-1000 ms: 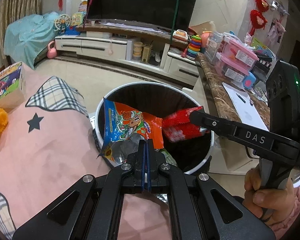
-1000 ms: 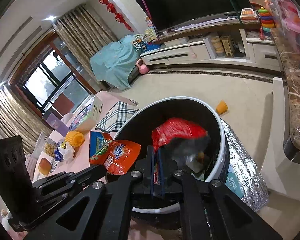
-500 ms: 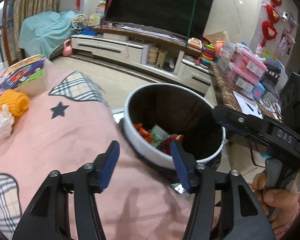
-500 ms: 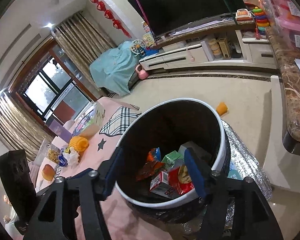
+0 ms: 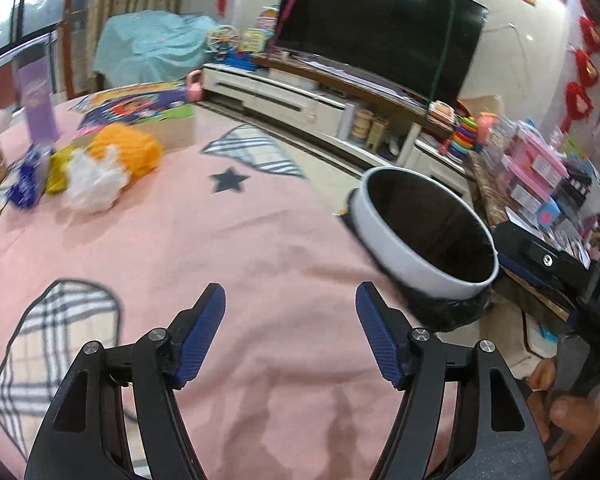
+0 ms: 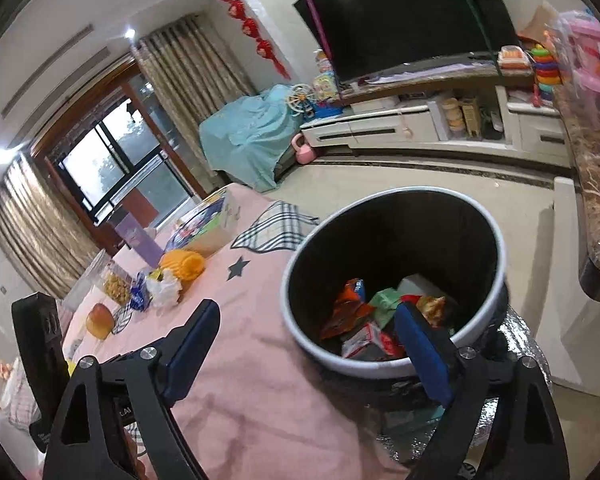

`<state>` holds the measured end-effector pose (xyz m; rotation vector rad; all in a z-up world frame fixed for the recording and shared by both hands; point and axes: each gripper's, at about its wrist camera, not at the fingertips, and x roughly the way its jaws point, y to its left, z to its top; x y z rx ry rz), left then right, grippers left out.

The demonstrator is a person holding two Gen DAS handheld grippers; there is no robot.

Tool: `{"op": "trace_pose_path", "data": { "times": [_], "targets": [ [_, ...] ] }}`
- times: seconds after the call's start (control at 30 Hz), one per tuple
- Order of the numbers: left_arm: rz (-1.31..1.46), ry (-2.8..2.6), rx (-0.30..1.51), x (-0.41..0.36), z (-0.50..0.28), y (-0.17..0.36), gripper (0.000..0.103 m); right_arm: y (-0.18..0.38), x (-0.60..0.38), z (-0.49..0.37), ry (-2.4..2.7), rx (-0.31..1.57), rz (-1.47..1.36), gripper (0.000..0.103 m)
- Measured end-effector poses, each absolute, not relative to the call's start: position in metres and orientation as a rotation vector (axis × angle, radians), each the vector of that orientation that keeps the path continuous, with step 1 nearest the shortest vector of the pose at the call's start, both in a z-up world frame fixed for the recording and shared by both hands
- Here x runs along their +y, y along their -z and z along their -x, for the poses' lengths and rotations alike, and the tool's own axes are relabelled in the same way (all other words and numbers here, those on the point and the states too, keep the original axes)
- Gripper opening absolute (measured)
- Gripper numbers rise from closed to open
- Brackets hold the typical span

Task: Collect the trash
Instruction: 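Move both grippers back from the bin toward the table items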

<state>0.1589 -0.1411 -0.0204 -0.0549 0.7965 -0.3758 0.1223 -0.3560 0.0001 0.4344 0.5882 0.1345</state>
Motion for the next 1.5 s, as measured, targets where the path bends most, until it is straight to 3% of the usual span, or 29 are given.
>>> {"op": "trace_pose_path", "data": {
  "times": [0.13,0.7,1.5],
  "targets": [
    [0.078,0.321,0.791,-0.113,-0.152,0.025,0.069,-0.001,-0.321,-0.123,-0.165,0.591,-0.351,0.097],
    [0.168,0.116,0.794,0.004,-0.136,0.041,0.069,0.027,-0.222,-0.143,-0.286,0.681,-0.278,0.097],
    [0.207,0.015,0.813,0.072,-0.18,0.049,0.069,0.034,-0.159,-0.223,-0.352,0.736,-0.295,0.097]
  ]
}}
